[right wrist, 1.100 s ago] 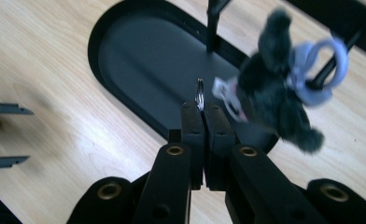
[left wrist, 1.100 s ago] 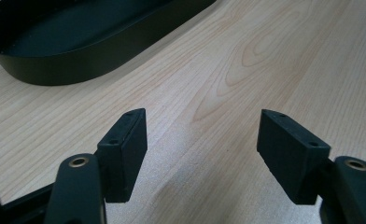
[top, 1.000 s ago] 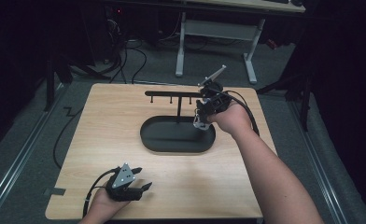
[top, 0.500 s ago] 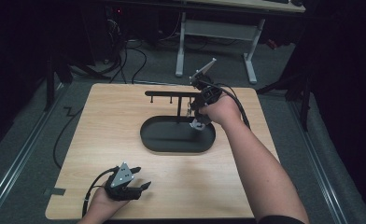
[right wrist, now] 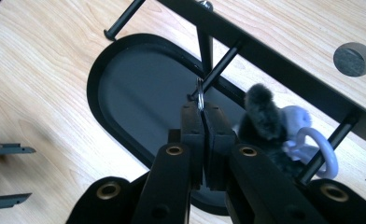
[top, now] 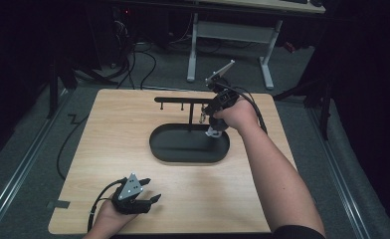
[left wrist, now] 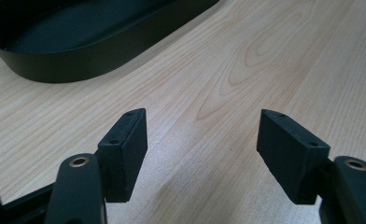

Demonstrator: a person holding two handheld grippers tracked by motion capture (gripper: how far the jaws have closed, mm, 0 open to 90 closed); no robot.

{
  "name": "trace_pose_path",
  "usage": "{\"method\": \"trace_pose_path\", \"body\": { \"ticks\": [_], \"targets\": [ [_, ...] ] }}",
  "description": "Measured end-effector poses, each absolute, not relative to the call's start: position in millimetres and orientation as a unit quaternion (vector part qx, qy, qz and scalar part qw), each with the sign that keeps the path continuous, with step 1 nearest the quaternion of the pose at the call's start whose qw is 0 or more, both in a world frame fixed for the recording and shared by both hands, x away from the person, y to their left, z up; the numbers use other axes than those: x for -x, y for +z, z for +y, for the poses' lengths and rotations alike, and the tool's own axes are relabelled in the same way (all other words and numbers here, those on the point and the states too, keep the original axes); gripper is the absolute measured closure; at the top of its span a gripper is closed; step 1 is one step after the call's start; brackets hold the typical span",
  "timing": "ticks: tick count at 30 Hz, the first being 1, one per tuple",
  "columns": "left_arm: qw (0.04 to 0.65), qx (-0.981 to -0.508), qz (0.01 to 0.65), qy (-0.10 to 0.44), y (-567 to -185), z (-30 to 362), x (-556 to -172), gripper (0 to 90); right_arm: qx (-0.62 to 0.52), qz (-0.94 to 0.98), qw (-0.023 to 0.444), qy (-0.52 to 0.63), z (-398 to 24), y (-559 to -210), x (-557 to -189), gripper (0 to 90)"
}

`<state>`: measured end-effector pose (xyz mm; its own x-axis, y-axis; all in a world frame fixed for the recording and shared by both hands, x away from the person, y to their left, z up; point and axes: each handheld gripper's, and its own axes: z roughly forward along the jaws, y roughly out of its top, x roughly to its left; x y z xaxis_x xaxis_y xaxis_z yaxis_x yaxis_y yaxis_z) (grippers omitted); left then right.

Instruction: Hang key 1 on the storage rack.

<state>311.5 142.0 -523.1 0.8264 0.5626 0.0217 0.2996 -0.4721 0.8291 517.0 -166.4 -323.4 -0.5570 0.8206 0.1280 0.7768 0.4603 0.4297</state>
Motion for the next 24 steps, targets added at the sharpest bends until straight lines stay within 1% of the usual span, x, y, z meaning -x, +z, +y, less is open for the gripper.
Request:
{"method": "trace_pose_path", "body": {
  "ticks": [4,12,17,20,23,24],
  "targets": [
    [0.445,-0.846,0.254,0.146,-523.6,141.6,-311.8,34.3,-0.480,0.845,0.047,0.231,-166.9,-324.3,-521.7,89.0],
    [0.443,-0.848,0.252,0.144,-523.5,141.2,-312.1,34.3,-0.488,0.839,0.075,0.229,-165.3,-326.8,-530.2,86.6],
    [0.443,-0.848,0.251,0.144,-523.4,140.7,-312.4,34.4,-0.488,0.837,0.085,0.232,-165.8,-323.9,-527.0,82.3],
    [0.443,-0.848,0.251,0.144,-523.4,140.2,-312.5,34.4,-0.488,0.835,0.086,0.238,-168.4,-320.0,-520.6,82.2],
    [0.443,-0.848,0.251,0.145,-523.2,139.9,-312.5,34.3,-0.487,0.834,0.088,0.243,-170.6,-319.7,-515.6,79.7],
    [0.443,-0.849,0.250,0.145,-523.1,139.3,-312.4,34.3,-0.491,0.830,0.089,0.251,-174.4,-323.0,-510.1,74.4]
  ]
}}
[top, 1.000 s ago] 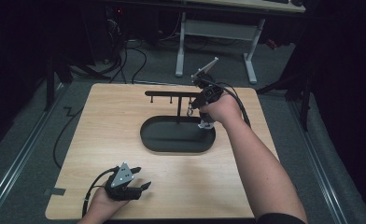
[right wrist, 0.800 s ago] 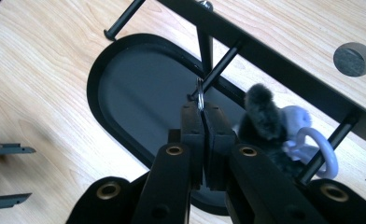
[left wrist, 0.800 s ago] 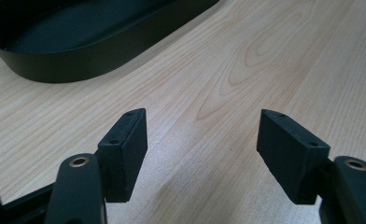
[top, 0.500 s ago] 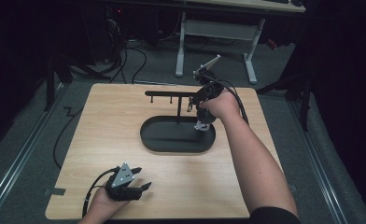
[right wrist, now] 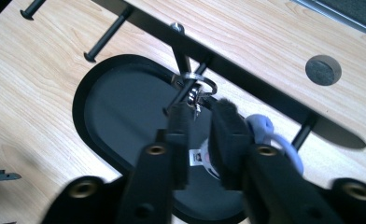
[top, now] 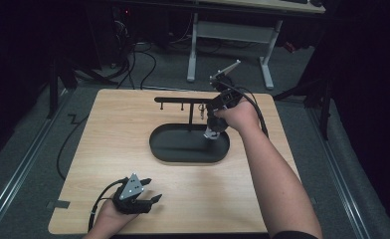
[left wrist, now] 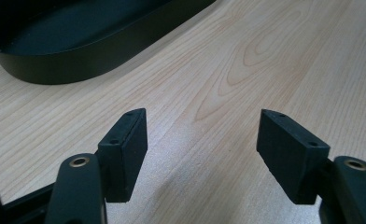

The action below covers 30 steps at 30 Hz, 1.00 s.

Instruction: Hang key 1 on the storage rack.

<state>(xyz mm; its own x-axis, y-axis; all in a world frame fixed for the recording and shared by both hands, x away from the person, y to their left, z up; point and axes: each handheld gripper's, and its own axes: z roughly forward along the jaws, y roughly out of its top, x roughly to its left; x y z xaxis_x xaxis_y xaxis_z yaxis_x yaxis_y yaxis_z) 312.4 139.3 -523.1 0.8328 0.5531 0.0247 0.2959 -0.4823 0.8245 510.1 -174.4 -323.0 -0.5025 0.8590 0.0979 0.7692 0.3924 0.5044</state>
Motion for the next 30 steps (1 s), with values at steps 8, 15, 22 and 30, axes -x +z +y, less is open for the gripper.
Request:
{"method": "trace_pose_path", "body": {
  "ticks": [8,15,22,30],
  "targets": [
    [0.441,-0.849,0.251,0.143,-522.2,139.1,-312.8,34.3,-0.486,0.829,0.089,0.263,-184.3,-337.6,-489.0,68.2],
    [0.446,-0.847,0.252,0.142,-521.8,138.8,-313.2,34.3,-0.470,0.835,0.089,0.271,-185.9,-357.8,-468.8,62.3],
    [0.442,-0.852,0.246,0.138,-524.6,135.3,-313.5,34.3,-0.459,0.835,0.099,0.287,-188.1,-386.3,-442.8,53.0],
    [0.448,-0.849,0.245,0.137,-522.3,134.2,-313.2,34.5,-0.456,0.825,0.137,0.304,-200.7,-411.5,-416.2,48.2]
  ]
}}
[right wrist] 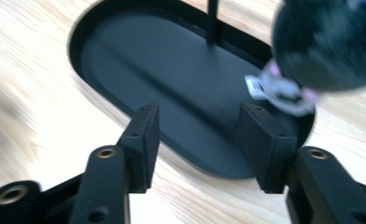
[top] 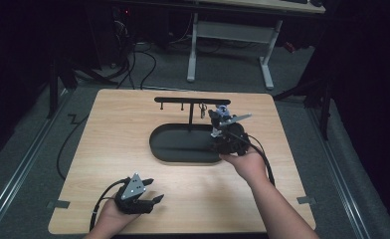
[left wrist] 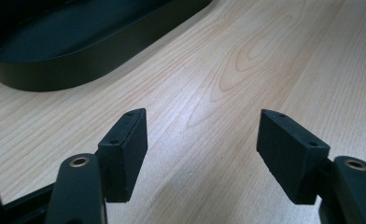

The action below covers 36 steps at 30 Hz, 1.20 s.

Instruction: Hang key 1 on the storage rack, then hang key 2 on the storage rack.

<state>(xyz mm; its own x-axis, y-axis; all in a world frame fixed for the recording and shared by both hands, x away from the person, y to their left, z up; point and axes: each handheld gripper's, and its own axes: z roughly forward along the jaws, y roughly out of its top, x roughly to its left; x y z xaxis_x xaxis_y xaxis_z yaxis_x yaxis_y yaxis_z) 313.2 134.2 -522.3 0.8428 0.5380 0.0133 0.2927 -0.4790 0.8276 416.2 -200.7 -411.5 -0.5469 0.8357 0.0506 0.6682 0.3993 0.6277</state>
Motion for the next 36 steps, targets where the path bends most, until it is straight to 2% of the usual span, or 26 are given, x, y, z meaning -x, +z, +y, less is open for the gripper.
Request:
{"method": "trace_pose_path", "body": {
  "ticks": [14,20,23,26,29,30,31,36],
  "targets": [
    [0.448,-0.849,0.245,0.134,-523.6,127.1,-315.5,34.4,-0.458,0.800,0.184,0.343,-243.0,-463.2,-355.1,37.8],
    [0.450,-0.847,0.249,0.135,-523.8,127.8,-315.9,34.4,-0.471,0.784,0.177,0.362,-262.5,-492.0,-332.4,37.0],
    [0.449,-0.844,0.258,0.138,-524.2,131.3,-316.4,34.3,-0.468,0.779,0.190,0.372,-270.9,-504.2,-316.8,36.1],
    [0.453,-0.838,0.268,0.141,-522.3,134.7,-316.9,34.3,-0.471,0.772,0.199,0.378,-278.8,-511.8,-297.9,33.0],
    [0.464,-0.828,0.280,0.142,-518.8,137.6,-316.5,34.4,-0.467,0.760,0.237,0.384,-290.2,-519.1,-272.9,32.5],
    [0.467,-0.826,0.282,0.141,-517.8,138.5,-316.0,34.4,-0.480,0.752,0.234,0.387,-294.9,-520.6,-267.0,31.1],
    [0.467,-0.826,0.282,0.141,-517.8,138.5,-316.0,34.4,-0.490,0.747,0.223,0.390,-299.4,-521.0,-264.5,27.6],
    [0.467,-0.827,0.277,0.145,-515.5,138.6,-310.3,34.3,-0.497,0.744,0.236,0.379,-306.8,-524.0,-262.2,27.2]
  ]
}}
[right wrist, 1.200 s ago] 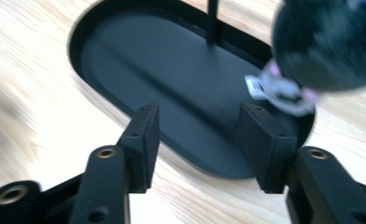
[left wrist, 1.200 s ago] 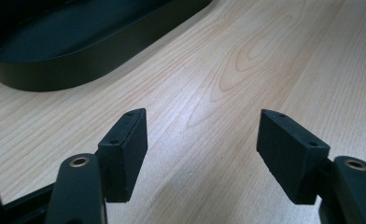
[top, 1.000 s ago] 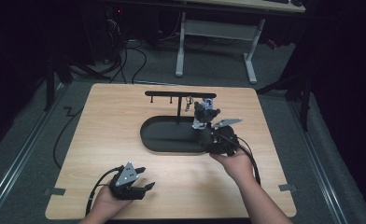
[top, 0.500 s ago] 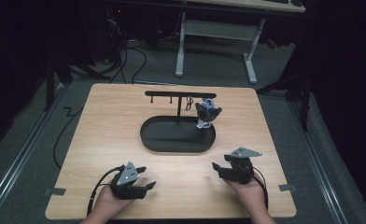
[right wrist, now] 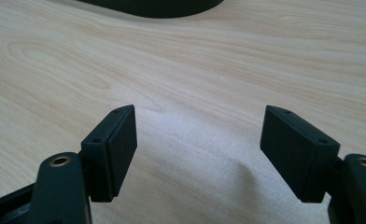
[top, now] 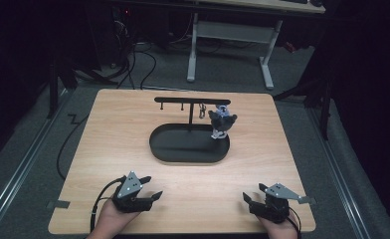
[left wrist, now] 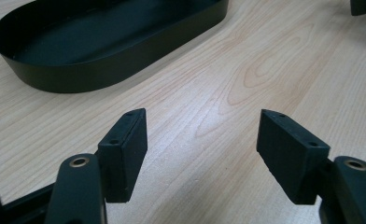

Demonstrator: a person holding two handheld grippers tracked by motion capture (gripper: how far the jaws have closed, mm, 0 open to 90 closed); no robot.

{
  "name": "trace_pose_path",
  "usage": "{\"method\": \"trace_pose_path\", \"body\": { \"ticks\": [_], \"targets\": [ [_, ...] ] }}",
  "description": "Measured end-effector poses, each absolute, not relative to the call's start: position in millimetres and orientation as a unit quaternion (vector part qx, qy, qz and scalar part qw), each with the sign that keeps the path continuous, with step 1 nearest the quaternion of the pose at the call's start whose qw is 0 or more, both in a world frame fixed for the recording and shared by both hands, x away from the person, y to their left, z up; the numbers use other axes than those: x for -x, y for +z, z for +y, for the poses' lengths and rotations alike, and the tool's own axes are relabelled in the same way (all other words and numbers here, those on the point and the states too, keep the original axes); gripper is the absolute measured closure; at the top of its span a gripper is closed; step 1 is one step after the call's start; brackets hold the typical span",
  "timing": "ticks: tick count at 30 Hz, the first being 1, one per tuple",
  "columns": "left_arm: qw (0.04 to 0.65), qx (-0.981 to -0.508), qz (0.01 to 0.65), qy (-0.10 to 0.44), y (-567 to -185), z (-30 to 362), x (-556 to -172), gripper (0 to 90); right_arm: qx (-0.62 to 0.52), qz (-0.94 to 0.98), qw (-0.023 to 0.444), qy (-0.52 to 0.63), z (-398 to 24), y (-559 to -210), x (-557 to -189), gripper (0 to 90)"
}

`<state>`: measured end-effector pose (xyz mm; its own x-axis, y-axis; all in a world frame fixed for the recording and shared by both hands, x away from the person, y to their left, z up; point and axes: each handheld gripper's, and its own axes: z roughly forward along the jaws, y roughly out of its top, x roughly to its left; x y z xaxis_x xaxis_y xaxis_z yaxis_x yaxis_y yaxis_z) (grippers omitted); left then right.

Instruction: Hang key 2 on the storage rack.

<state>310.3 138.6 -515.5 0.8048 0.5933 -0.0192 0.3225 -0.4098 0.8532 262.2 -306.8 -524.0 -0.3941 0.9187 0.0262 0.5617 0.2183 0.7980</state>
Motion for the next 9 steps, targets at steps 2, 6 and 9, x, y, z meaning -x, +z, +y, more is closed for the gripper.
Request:
{"method": "trace_pose_path", "body": {
  "ticks": [2,6,9],
  "targets": [
    [0.468,-0.827,0.275,0.146,-514.5,138.3,-309.0,34.3,-0.495,0.742,0.241,0.383,-306.6,-522.1,-263.7,27.1],
    [0.471,-0.826,0.272,0.145,-513.7,139.3,-308.5,34.3,-0.496,0.737,0.248,0.386,-304.9,-520.1,-262.9,27.2],
    [0.473,-0.827,0.269,0.144,-513.6,139.7,-310.4,34.2,-0.496,0.737,0.251,0.385,-303.8,-518.9,-262.5,26.7]
  ]
}}
